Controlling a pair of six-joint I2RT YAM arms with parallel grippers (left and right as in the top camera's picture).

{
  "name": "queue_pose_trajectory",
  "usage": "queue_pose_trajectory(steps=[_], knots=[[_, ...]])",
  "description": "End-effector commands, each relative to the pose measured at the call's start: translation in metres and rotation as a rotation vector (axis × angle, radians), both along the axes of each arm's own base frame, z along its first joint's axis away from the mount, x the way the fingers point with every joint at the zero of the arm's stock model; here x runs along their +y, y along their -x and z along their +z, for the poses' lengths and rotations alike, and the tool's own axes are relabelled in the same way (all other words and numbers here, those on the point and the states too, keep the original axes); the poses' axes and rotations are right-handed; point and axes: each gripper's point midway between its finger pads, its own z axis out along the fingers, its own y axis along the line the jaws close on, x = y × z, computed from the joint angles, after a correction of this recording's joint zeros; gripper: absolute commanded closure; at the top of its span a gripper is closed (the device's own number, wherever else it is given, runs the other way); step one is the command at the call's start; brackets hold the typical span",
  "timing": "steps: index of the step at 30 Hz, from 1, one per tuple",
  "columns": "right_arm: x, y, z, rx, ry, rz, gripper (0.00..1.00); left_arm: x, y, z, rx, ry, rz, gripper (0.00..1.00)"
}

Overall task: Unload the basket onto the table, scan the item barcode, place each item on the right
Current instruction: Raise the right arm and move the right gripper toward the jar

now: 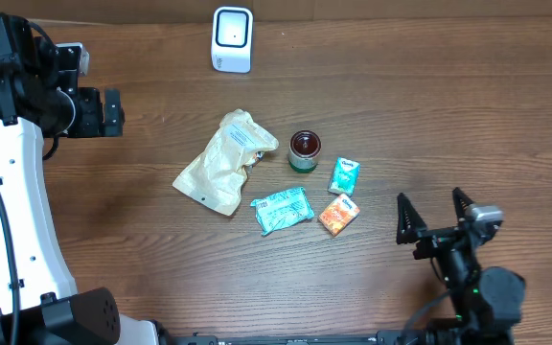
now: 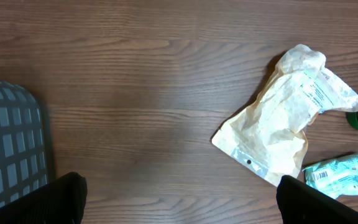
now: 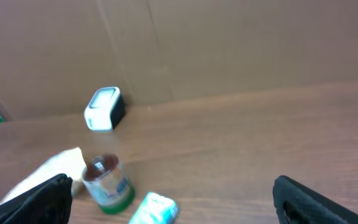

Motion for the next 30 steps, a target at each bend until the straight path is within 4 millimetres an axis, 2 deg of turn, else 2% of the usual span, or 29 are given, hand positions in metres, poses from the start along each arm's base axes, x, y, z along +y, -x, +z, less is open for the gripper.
queue_pose_trajectory(steps=[1,3,7,17,23,26,30], knots=[[0.003,0.004,0.052,-0.027,0.005,0.019,0.00,0.003,-0.001,-0.004,0.010,-0.013,-0.013,0.00],[0.004,-0.001,0.067,0.059,0.003,0.027,0.00,0.003,-0.001,-0.004,0.010,-0.013,-0.013,0.00],[0.007,-0.012,0.075,0.206,-0.003,0.046,0.00,0.003,-0.001,-0.004,0.010,-0.013,-0.013,0.00],[0.036,-0.045,0.068,0.684,-0.090,0.206,0.00,0.003,-0.001,-0.004,0.010,-0.013,-0.012,0.00],[0.038,-0.060,0.071,0.963,-0.128,0.207,0.00,0.003,-0.001,-0.004,0.010,-0.013,-0.013,0.00],[0.040,-0.082,0.074,0.985,-0.161,0.206,0.00,0.003,-0.001,-0.004,0.010,-0.013,-0.012,0.00],[0.061,-0.108,0.070,0.959,-0.215,0.307,0.00,0.003,-0.001,-0.004,0.010,-0.013,-0.012,0.00]])
